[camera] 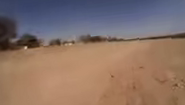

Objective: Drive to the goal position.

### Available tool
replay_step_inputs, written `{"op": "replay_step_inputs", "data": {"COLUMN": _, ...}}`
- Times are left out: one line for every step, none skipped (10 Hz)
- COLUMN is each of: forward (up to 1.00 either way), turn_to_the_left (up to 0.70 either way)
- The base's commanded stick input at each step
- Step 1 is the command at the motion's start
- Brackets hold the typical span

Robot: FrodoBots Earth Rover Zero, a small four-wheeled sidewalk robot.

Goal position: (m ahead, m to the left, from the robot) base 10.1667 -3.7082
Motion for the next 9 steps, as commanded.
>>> {"op": "replay_step_inputs", "data": {"forward": 1.0, "turn_to_the_left": 0.0}}
{"op": "replay_step_inputs", "data": {"forward": 1.0, "turn_to_the_left": -0.23}}
{"op": "replay_step_inputs", "data": {"forward": 1.0, "turn_to_the_left": -0.27}}
{"op": "replay_step_inputs", "data": {"forward": 1.0, "turn_to_the_left": -0.27}}
{"op": "replay_step_inputs", "data": {"forward": 1.0, "turn_to_the_left": -0.27}}
{"op": "replay_step_inputs", "data": {"forward": 1.0, "turn_to_the_left": -0.27}}
{"op": "replay_step_inputs", "data": {"forward": 1.0, "turn_to_the_left": -0.27}}
{"op": "replay_step_inputs", "data": {"forward": 1.0, "turn_to_the_left": -0.27}}
{"op": "replay_step_inputs", "data": {"forward": 1.0, "turn_to_the_left": -0.27}}
